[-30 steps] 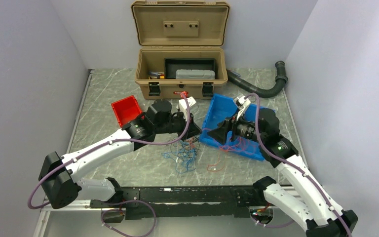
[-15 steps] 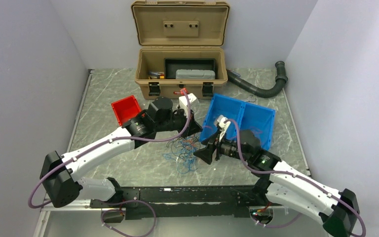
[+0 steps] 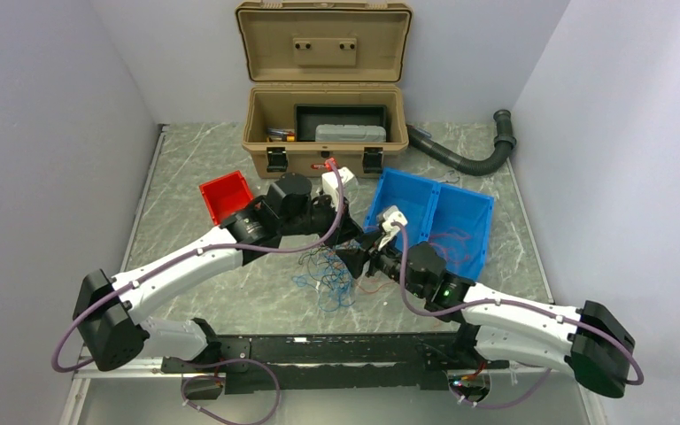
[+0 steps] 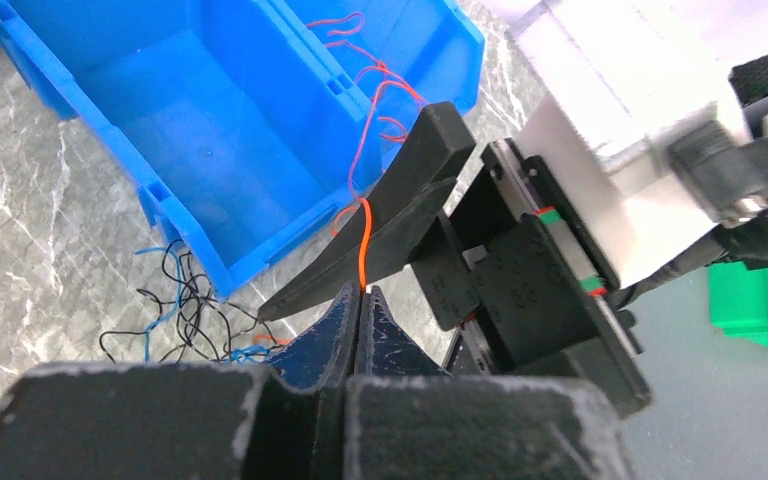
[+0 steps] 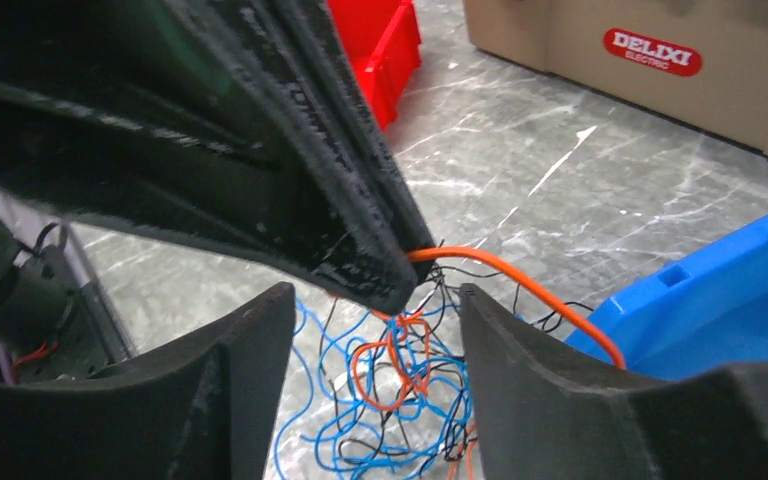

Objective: Untangle the cables

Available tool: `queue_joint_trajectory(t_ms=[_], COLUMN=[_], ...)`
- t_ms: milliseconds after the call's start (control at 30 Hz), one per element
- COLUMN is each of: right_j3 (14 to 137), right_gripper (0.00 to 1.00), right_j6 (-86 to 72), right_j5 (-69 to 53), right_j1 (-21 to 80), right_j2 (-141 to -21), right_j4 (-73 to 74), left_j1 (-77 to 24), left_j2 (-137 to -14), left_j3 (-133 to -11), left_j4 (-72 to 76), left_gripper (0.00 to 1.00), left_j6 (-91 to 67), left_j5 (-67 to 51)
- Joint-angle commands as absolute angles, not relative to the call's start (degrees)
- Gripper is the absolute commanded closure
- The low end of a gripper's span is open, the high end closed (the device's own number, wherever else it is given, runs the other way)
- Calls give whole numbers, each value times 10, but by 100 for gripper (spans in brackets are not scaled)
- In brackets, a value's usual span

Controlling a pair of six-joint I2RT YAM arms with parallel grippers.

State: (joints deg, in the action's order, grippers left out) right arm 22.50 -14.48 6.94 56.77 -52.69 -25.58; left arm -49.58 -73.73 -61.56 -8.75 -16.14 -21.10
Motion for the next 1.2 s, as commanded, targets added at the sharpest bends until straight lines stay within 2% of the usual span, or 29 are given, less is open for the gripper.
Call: queue_joint_trajectory(t_ms=[0, 100, 200, 267, 333, 367, 400, 533, 600, 667, 767, 1167], right_j3=[230, 236, 235, 240, 242, 242, 241, 241, 241, 241, 244, 321], right_gripper=[45, 59, 86, 100, 100, 100, 100, 100, 100, 100, 100, 100], right_j6=[-107, -105, -110, -115, -117, -120, -121, -131, -134, -136, -144, -167], right_j5=[126, 131, 136, 146, 147, 147, 148, 154, 159, 169, 184, 260], right_j1=[576, 577, 578, 579, 579, 579, 579, 579, 579, 579, 578, 578], right_j2=[-556, -567, -562, -558, -553, -549, -545, -526, -514, -498, -479, -462], right_j4=[-355, -361, -362, -351, -341, -337, -333, -308, -293, -278, -254, -137], left_j1=[-494, -491, -479, -470, -462, -459, -456, -440, -428, -409, -377, -274], left_j2=[-736, -730, -722, -718, -715, -712, -709, -669, -638, -608, -571, -501], left_j3=[-645, -642, -635, -629, -621, -617, -612, -579, -557, -539, -520, -422], left_j4=[-78, -72, -64, -54, -40, -34, -29, -18, -20, -32, -60, -133], left_gripper=[100, 99, 98, 96, 93, 87, 79, 31, 17, 8, 1, 0], left_j6=[-171, -175, -186, -198, -211, -216, -220, -225, -226, -224, -221, -257], left_j5=[-224, -234, -250, -268, -291, -299, -303, -281, -261, -248, -239, -181])
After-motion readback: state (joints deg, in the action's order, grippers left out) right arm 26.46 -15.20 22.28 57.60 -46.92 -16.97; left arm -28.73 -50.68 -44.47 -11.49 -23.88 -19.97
